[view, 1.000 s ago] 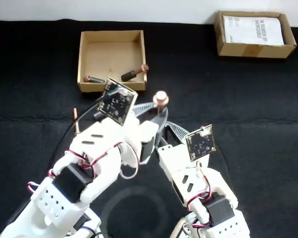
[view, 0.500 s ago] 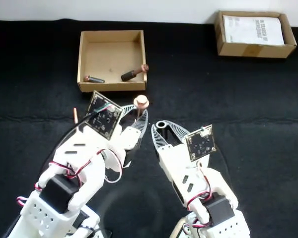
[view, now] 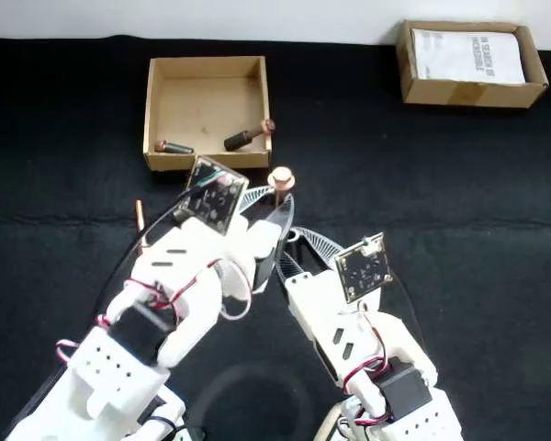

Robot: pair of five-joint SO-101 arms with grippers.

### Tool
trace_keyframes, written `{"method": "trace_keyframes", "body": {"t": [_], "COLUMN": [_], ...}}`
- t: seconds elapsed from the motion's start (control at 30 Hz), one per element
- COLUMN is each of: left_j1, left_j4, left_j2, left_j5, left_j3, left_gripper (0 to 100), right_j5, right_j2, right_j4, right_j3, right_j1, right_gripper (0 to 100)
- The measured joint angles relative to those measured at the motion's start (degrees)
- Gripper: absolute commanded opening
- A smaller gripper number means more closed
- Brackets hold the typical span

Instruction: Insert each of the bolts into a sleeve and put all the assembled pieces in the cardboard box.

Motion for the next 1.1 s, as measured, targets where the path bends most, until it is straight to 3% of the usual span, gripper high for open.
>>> {"method": "trace_keyframes", "body": {"t": [0.53,1.1], "left_j1": [2.99,2.73], "left_j4": [2.81,3.78], "left_j2": [4.13,4.13], "left_j5": [0.00,4.31], "left_j3": [-8.35,-5.36], "left_gripper": [1,1], "right_j5": [0.00,0.00], "right_j2": [0.00,0.00], "right_j4": [0.00,0.00], "right_j3": [0.00,0.00], "right_j1": [0.00,-0.09], "right_gripper": [0.8,0.8]}}
